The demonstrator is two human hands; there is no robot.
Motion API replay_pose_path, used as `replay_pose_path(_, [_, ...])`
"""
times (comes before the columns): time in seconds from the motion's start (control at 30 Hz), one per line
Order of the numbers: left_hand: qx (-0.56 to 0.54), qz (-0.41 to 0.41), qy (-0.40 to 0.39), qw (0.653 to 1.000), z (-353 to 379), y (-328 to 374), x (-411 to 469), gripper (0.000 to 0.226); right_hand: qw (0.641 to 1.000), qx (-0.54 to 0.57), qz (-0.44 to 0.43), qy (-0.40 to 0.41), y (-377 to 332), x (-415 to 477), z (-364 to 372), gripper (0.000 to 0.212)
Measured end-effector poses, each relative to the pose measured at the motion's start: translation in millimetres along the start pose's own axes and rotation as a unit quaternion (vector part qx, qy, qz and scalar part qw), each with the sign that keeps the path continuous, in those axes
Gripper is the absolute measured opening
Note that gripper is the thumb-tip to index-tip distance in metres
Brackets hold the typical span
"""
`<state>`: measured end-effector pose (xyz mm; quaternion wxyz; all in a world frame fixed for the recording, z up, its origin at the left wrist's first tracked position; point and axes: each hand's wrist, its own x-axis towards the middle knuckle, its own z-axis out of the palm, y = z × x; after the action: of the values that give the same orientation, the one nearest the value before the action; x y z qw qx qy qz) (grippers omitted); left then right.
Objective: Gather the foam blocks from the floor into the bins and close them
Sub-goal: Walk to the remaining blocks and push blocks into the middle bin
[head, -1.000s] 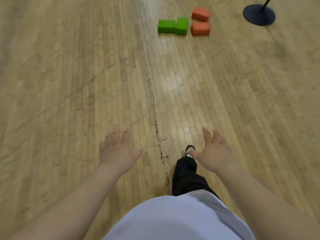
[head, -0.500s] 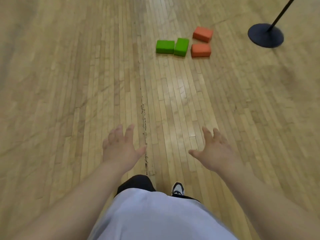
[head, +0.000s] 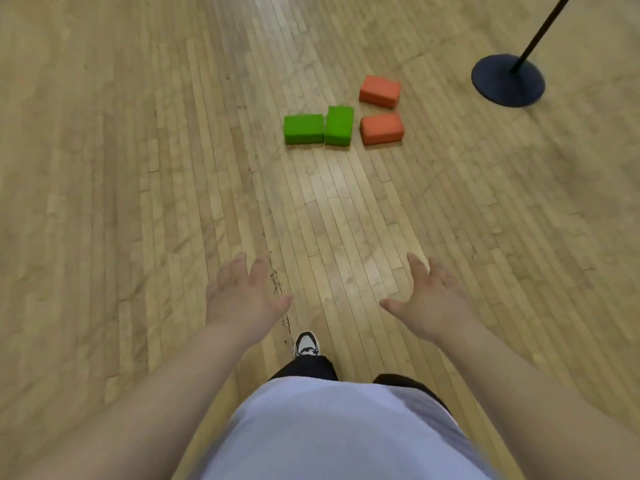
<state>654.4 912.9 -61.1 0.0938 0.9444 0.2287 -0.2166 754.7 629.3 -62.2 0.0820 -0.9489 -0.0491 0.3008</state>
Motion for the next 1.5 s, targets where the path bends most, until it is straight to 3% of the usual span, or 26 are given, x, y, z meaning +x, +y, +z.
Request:
replay_pose_path(0.33, [0.023,0.024,-0.007,0.999,-90,27,189,0.091,1.000,0.018,0.004,0.007,-57,163,-99,0.105])
replay_pose_path(0.73, [-0.004,-0.033,-0.020,0.999,-180,162,418,0.091,0.996,-0.063,-0.067,-0.016,-61,430,-270,0.106])
replay_pose_path(0.93, [-0.034,-0.042,-0.036,0.998,-223,196,534,0.090,0.991,-0.104,-0.080,-0.016,-86,553,-345,0.108])
replay_pose_path(1.3, [0.029,0.055,-0.096,0.993,-269,224,873,0.094,0.988,-0.129,-0.039,-0.076,-160,838,-389,0.112])
replay_pose_path(1.5, [0.075,0.120,-0.157,0.977,-225,253,1039,0.098,0.976,-0.160,-0.059,-0.135,-176,1013,-360,0.115])
